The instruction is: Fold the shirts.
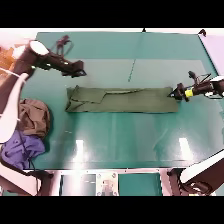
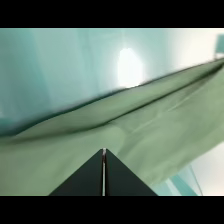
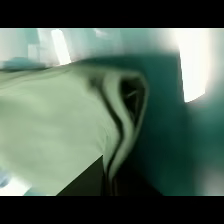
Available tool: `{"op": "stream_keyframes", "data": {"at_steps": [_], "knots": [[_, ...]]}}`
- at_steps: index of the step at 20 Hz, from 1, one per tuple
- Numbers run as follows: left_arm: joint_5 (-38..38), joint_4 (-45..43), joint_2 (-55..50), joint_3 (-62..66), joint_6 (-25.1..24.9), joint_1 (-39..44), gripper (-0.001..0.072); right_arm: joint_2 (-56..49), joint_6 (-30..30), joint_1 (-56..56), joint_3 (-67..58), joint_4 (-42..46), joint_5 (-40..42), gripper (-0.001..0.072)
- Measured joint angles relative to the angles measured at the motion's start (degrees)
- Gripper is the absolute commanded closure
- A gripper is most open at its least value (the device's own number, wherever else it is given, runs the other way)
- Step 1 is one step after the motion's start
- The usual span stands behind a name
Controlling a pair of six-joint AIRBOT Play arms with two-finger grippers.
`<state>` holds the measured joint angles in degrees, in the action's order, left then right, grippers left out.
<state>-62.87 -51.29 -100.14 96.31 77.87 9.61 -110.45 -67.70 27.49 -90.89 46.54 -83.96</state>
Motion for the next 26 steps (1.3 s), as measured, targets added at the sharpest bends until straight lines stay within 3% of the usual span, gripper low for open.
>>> {"op": "stream_keyframes", "data": {"at_steps": [9,16,21,26], "knots": [[16.0,4.4,-14.3,3.4,0.0,20.6,0.0685,13.4,-3.3,-3.7,-7.1,-14.0,-14.2,0.0695],[15.7,6.4,-21.4,10.5,0.9,25.1,0.0685,21.1,-5.2,-10.6,-7.8,-20.2,-15.2,0.0695],[4.1,2.3,-19.0,16.5,1.8,20.4,0.0685,22.1,-7.3,-14.5,-7.8,-19.3,-12.6,0.0695],[-16.4,-25.9,-9.2,19.9,5.7,9.1,0.0685,22.3,-9.9,-24.1,-7.1,-19.0,-3.7,0.0695]]}}
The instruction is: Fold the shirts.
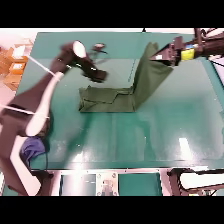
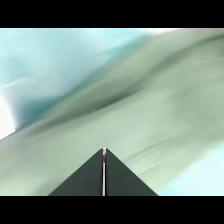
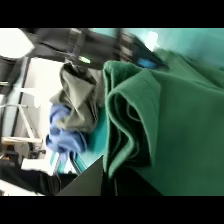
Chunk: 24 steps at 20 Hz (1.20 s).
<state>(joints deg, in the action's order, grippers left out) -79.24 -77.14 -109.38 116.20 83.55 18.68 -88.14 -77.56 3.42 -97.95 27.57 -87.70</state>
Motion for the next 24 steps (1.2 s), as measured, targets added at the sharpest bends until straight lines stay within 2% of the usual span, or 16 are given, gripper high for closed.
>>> {"op": "stream_keyframes", "data": {"at_steps": [4,6,7,8,9,12,14,15,17,18,19,22,24], "knots": [[-8.4,-13.3,5.5,-0.5,1.1,-8.8,0.0685,-2.6,-1.0,-13.4,3.3,0.8,15.5,0.0692],[-10.0,-15.9,6.9,-0.6,1.3,-12.2,0.0685,-6.2,-1.2,-21.4,4.9,1.0,25.7,0.0572],[-10.4,-16.5,7.1,-0.6,1.3,-13.5,0.0685,-8.6,-1.3,-25.3,5.4,1.1,31.1,0.0455],[-10.5,-16.5,7.3,-0.7,1.4,-14.6,0.0685,-11.4,-1.4,-29.5,5.7,1.0,37.3,0.0280],[-10.6,-16.4,7.6,-0.6,1.4,-15.4,0.0685,-14.3,-1.4,-33.3,5.7,0.9,42.9,0.0235],[-10.4,-15.7,7.9,-0.7,1.2,-16.9,0.0685,-19.7,-1.4,-38.4,5.0,1.4,52.2,0.0240],[-10.4,-15.3,8.0,-0.7,0.7,-17.3,0.0685,-19.6,-1.4,-36.0,4.6,3.1,52.0,0.0258],[-10.4,-14.9,8.0,-0.7,0.6,-17.4,0.0685,-18.5,-1.4,-33.2,4.5,4.3,50.3,0.0286],[-10.3,-14.5,8.1,-0.7,0.3,-17.6,0.0685,-15.6,-2.7,-26.1,4.3,7.2,44.9,0.0278],[-10.1,-14.3,8.0,-0.7,0.2,-17.7,0.0684,-14.3,-3.7,-22.4,4.5,9.0,41.2,0.0250],[-10.1,-14.1,8.1,-0.7,0.2,-17.7,0.0685,-12.7,-4.9,-18.4,5.0,11.4,37.2,0.0159],[-10.2,-13.8,8.1,-0.7,0.2,-17.8,0.0684,-9.6,-7.4,-9.0,9.8,16.9,28.7,0.0159],[-10.3,-13.3,8.1,-0.7,0.2,-17.8,0.0685,-8.8,-7.8,-5.7,15.6,18.2,26.0,0.0159]]}}
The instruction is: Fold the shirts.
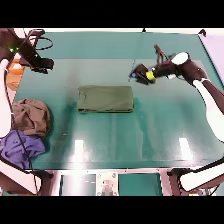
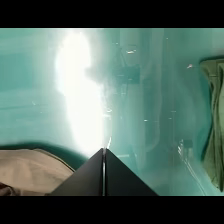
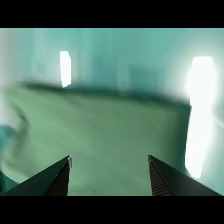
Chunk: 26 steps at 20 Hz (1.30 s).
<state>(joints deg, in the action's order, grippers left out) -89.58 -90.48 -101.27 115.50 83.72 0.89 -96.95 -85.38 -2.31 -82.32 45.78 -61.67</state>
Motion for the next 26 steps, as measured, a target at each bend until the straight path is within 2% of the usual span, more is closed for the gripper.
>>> {"op": "stream_keyframes", "data": {"at_steps": [2,6,7,8,9,14,16,21,26], "knots": [[0.0,0.3,0.0,0.0,0.0,0.0,0.0685,-0.9,1.2,0.9,5.0,-1.1,-0.1,0.0159],[0.0,0.7,0.0,0.0,0.2,0.0,0.0684,-5.7,6.2,-1.4,9.4,-10.8,0.2,0.0172],[-0.1,0.8,0.0,0.0,0.2,0.0,0.0684,-6.9,7.5,-2.4,9.5,-13.7,0.5,0.0326],[-0.1,0.9,0.0,0.0,0.2,0.0,0.0684,-8.0,8.3,-3.4,9.4,-15.7,0.9,0.0564],[-0.2,0.9,0.0,0.0,0.2,0.0,0.0684,-8.8,9.0,-4.1,9.1,-16.7,1.2,0.0678],[-0.5,1.0,0.0,0.0,0.2,0.0,0.0684,-5.7,9.9,-1.2,6.9,-20.1,1.9,0.0698],[-0.5,1.0,0.0,0.0,0.2,0.0,0.0684,-1.3,7.4,4.3,7.1,-16.2,1.8,0.0699],[-0.7,1.1,0.0,0.0,0.2,0.0,0.0684,14.4,0.4,29.2,12.4,-1.3,-1.9,0.0699],[-0.7,1.2,0.0,0.0,0.2,0.0,0.0684,26.5,0.2,59.1,22.4,8.5,-4.3,0.0699]]}}
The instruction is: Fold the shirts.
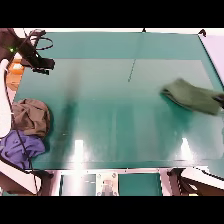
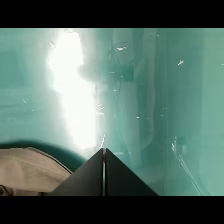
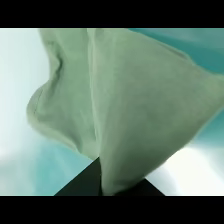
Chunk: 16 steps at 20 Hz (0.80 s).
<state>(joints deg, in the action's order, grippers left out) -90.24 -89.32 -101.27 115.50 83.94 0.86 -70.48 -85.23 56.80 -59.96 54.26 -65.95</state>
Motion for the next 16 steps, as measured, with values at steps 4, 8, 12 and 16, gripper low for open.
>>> {"op": "stream_keyframes", "data": {"at_steps": [4,8,12,16], "knots": [[0.1,0.7,0.0,0.0,0.0,0.0,0.0684,3.1,2.5,17.5,10.5,4.0,0.7,0.0699],[0.2,1.8,0.0,0.0,0.0,0.0,0.0684,4.0,4.4,24.2,20.3,5.2,4.9,0.0508],[0.2,2.4,0.0,0.0,-0.6,0.0,0.0684,4.2,4.8,26.1,21.3,7.8,4.2,0.0222],[-0.3,2.8,0.1,0.0,-2.3,0.0,0.0685,4.9,-3.5,26.6,11.4,15.8,-7.6,0.0446]]}}
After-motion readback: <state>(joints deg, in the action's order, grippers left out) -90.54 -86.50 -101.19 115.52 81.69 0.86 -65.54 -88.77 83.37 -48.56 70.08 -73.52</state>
